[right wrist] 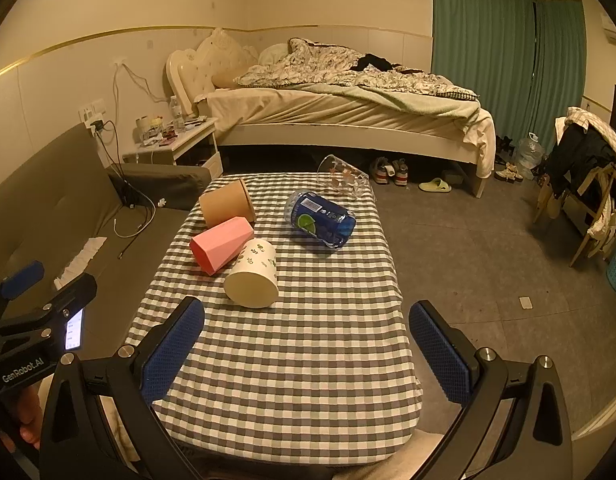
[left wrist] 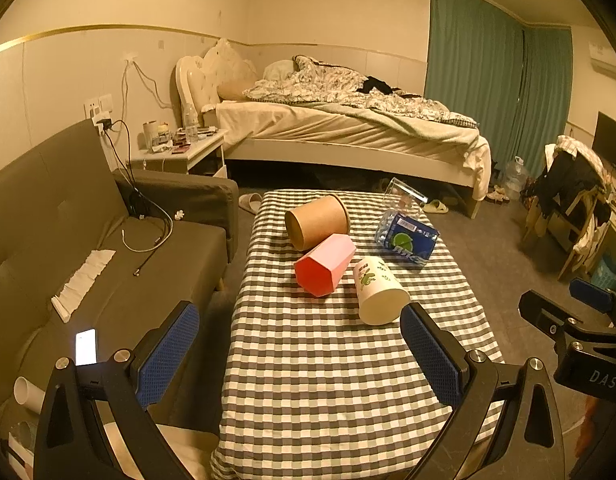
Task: Flip cup upside down
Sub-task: 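Reach the left gripper to the white leaf-print cup and grasp its body, then lift the white cup with the left gripper and rotate it mouth-down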
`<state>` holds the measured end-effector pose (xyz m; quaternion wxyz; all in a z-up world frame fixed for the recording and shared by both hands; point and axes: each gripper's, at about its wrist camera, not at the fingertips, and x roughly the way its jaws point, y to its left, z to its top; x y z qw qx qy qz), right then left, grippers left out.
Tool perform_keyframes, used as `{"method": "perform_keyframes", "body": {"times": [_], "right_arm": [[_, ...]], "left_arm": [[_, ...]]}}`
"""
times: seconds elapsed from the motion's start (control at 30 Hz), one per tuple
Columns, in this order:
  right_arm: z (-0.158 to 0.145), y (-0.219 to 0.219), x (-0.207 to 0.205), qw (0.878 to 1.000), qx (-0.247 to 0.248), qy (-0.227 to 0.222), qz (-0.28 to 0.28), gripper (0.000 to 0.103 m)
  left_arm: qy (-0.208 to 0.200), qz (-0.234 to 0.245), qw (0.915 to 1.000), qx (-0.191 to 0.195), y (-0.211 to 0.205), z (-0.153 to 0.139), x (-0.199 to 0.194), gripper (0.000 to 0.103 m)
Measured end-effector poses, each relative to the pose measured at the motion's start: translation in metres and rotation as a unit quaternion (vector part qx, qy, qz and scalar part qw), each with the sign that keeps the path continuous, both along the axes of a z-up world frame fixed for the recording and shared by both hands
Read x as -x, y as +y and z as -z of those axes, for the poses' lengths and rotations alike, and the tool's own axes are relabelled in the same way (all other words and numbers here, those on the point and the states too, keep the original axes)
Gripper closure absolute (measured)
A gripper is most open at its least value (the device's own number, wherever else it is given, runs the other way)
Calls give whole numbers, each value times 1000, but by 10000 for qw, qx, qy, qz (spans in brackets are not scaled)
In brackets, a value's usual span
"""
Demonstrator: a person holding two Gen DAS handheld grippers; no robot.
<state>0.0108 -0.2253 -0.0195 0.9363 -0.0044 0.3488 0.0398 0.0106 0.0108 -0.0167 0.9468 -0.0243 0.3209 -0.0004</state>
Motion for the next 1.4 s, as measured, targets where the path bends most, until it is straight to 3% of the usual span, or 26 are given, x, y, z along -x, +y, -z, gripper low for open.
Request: {"method": "perform_keyframes", "body": {"times": [0.27, 0.7, 1.0, 1.1, 1.33, 1.4], "right_arm": [[14, 12, -32, 9997, 75, 227, -10, 0], [101, 81, -135, 9914, 158, 1201, -502, 0], [144, 84, -189, 9852, 299, 1662, -308, 2], [151, 83, -195, 9834, 254, 1767, -334, 6], [161, 90, -194, 9780, 236, 2024, -451, 31], [159, 91, -188, 9776, 284, 2025, -503, 31]], "left_arm": [[217, -159, 9996, 44, 19, 16, -32, 0], [1114, -623, 9917, -119, 74, 94, -90, 0], [1537, -701, 9856, 11, 92, 132, -109, 0], [1598, -671, 9848, 39, 92, 138, -111, 0], [1611, -586, 9852, 79, 87, 136, -113, 0], [1577, -554, 9859, 94, 84, 133, -113, 0]]}}
